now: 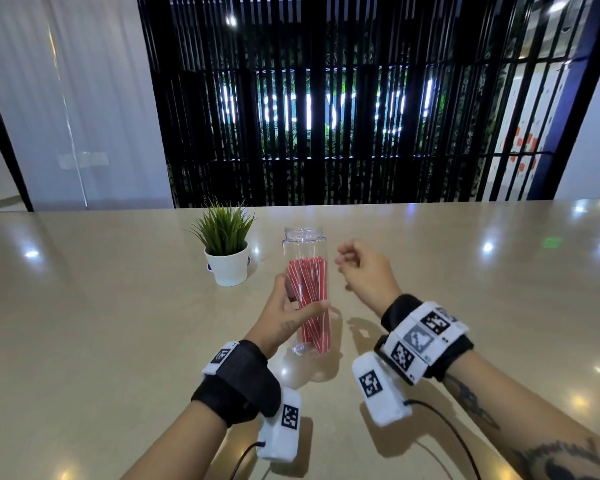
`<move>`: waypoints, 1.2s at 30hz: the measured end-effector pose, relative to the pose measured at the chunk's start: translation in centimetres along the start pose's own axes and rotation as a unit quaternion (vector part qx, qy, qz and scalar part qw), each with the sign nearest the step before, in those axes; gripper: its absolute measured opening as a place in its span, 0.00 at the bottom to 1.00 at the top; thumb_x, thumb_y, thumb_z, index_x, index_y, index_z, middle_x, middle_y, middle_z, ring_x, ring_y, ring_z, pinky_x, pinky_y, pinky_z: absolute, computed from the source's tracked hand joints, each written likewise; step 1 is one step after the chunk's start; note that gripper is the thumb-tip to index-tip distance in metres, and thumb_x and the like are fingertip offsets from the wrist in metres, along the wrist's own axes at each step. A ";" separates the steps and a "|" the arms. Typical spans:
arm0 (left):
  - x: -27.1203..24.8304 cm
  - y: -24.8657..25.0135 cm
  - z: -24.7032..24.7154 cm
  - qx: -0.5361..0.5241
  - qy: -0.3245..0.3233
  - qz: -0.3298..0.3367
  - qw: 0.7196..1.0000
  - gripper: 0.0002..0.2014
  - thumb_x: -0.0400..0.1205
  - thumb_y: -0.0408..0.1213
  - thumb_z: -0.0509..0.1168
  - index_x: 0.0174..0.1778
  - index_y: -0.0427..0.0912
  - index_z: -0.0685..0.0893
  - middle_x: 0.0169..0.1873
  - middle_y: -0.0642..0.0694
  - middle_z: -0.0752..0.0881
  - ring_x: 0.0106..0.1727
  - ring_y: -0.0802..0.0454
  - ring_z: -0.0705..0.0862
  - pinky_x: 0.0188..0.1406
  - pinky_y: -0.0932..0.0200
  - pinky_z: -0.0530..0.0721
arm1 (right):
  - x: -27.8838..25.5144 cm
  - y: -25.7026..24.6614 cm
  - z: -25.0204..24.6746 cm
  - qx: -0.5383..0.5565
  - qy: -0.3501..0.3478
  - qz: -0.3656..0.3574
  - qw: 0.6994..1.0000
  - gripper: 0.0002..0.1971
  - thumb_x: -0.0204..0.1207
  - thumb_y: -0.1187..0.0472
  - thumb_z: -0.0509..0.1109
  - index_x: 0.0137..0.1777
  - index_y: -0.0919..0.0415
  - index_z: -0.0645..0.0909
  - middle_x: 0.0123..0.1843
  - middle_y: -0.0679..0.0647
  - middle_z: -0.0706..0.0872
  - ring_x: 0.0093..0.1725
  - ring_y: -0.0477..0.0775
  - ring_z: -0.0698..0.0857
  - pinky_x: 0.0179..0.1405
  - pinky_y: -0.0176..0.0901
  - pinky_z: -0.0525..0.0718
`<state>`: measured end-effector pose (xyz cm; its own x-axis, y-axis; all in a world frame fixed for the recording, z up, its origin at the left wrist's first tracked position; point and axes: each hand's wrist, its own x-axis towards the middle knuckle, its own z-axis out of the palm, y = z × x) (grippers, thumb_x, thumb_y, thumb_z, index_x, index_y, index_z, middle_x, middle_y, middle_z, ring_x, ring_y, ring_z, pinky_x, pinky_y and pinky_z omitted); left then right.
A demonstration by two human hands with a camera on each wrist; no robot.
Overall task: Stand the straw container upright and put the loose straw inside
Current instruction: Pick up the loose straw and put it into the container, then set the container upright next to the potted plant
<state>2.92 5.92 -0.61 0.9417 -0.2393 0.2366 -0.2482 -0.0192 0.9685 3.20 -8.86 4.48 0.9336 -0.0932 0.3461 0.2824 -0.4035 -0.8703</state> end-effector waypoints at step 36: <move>11.1 -1.1 -8.5 0.094 0.063 0.026 0.993 0.29 0.72 0.35 0.73 0.68 0.38 0.69 0.58 0.44 0.76 0.55 0.53 0.77 0.54 0.61 0.79 | 9.2 5.5 9.8 -0.102 -0.152 -0.049 0.982 0.45 0.64 0.45 0.64 0.82 0.54 0.52 0.67 0.61 0.79 0.64 0.59 0.80 0.65 0.58 0.81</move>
<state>15.61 11.48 1.58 0.9446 -0.1209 0.3050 -0.3238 -0.1942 0.9260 15.50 -2.98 -0.58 0.9354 0.2198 0.2769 0.3536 -0.5744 -0.7382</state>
